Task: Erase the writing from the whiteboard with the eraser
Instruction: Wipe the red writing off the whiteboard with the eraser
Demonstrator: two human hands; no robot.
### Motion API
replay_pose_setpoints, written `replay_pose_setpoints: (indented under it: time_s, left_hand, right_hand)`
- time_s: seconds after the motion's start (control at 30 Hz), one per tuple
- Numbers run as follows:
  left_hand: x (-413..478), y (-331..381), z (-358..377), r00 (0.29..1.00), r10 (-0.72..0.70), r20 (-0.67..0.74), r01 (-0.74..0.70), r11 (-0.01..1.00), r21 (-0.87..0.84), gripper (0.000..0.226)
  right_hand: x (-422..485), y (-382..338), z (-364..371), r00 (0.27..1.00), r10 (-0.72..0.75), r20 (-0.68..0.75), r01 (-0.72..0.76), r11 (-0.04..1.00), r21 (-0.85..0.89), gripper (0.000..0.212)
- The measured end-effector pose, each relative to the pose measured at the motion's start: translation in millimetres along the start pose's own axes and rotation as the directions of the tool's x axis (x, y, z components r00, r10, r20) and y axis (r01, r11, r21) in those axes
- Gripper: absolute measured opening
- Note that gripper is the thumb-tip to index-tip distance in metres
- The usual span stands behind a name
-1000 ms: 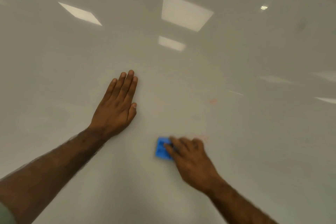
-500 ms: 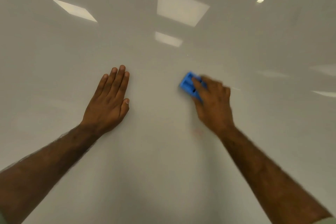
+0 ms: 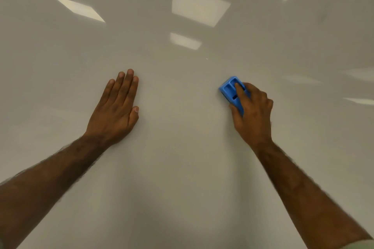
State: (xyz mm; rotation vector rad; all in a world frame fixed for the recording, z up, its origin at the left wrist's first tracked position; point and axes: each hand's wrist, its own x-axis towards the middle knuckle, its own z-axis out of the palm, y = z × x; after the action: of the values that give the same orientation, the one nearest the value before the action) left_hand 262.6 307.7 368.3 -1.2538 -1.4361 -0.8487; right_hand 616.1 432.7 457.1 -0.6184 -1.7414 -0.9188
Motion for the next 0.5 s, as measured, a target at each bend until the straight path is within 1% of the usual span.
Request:
replay_pose_setpoints:
  time_s: [0.07,0.1,0.17,0.2,0.23,0.27,0.3,0.33,0.37,0.4,0.43,0.5]
  left_hand:
    - [-0.2,-0.7,-0.8,1.000,-0.002,0.006,0.002,1.000,0.000,0.074]
    - [0.1,-1.2,-0.6,1.000,-0.003,0.008,0.003,1.000,0.000,0.074]
    - [0.3,-1.6,0.0,1.000,-0.003,0.006,0.003,1.000,0.001,0.074]
    - [0.3,-1.8,0.1,1.000,-0.002,0.001,0.002,1.000,0.003,0.074]
    - [-0.2,-1.3,1.0,1.000,0.002,-0.003,-0.002,1.000,0.006,0.074]
    - [-0.4,-1.2,1.1,1.000,0.005,-0.010,-0.005,1.000,0.010,0.073]
    - [-0.8,-0.5,1.4,1.000,0.011,-0.017,-0.011,1.000,0.015,0.073]
    - [-0.6,-0.9,1.2,1.000,0.017,-0.025,-0.017,1.000,0.019,0.073]
    - [-0.3,-1.4,1.1,0.999,0.022,-0.027,-0.021,1.000,0.020,0.073]
    - [0.4,-2.0,1.1,0.999,0.026,-0.022,-0.026,1.000,0.016,0.073]
    - [0.2,-4.3,0.3,0.999,0.034,-0.015,-0.033,0.999,0.019,0.073]
    - [-2.3,-10.7,-0.6,0.998,0.055,0.001,-0.055,0.998,0.036,0.072]
  right_hand:
    - [-13.1,-10.3,5.8,1.000,0.013,-0.024,-0.012,1.000,0.007,0.056]
    - [-33.0,-21.1,12.3,1.000,-0.017,-0.026,0.017,1.000,0.007,0.056]
    - [-95.7,-50.8,27.7,0.988,-0.155,0.023,0.154,0.988,0.026,0.053]
    - [-131.6,-65.6,34.6,0.963,-0.257,0.078,0.254,0.966,0.046,0.052]
    - [-163.8,-76.8,38.1,0.917,-0.373,0.142,0.366,0.928,0.070,0.053]
    - [-185.0,-83.2,39.7,0.854,-0.482,0.198,0.472,0.876,0.096,0.056]
    - [-191.9,-84.2,42.1,0.797,-0.562,0.222,0.550,0.827,0.118,0.058]
    - [-181.4,-83.4,44.1,0.765,-0.608,0.211,0.592,0.794,0.139,0.058]
    - [-157.6,-81.6,45.4,0.766,-0.621,0.168,0.606,0.784,0.132,0.058]
    - [-123.0,-80.4,44.5,0.798,-0.591,0.119,0.580,0.807,0.111,0.057]
    - [-80.6,-79.8,42.5,0.850,-0.523,0.057,0.520,0.852,0.069,0.054]
    - [11.1,-71.5,30.2,0.958,-0.285,-0.038,0.286,0.958,0.014,0.050]
